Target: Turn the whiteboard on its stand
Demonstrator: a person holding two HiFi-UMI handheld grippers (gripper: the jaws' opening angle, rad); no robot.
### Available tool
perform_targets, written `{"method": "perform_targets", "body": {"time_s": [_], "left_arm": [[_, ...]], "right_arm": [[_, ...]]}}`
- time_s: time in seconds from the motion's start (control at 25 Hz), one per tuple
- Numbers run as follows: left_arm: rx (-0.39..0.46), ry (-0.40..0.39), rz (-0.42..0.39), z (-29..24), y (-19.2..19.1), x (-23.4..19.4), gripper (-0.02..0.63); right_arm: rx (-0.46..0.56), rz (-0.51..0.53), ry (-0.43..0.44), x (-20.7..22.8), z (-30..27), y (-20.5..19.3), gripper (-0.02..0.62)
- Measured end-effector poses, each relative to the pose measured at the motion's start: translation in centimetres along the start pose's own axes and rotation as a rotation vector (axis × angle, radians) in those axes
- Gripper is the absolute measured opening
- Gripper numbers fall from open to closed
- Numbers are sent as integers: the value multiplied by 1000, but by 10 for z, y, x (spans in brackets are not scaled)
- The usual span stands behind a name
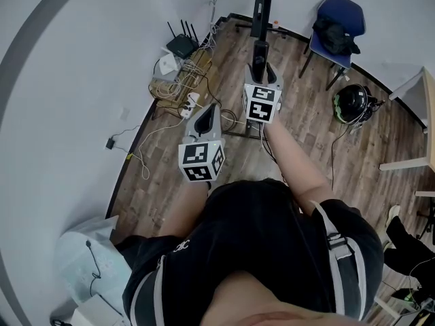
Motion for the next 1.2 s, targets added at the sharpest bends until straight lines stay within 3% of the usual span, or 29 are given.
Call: {"method": "perform_targets", "body": {"time_s": [0.36, 1.2], "left_arm": [[-5, -4, 6, 6, -2, -6, 8], [-11, 17, 8, 23, -9, -13, 8]], "right_arm": [[-18, 3, -50, 1, -10, 7, 187], [-62, 15, -23, 2, 0, 6, 186]]}}
Point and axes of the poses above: the fingertips, and each gripper's own axes: z backward along the fingers, x to its right, y out of its top, the point moved 2 cm from there along z, backward along the fingers, and after that the axes turned 4 degrees about -y, right-handed, at the moved point
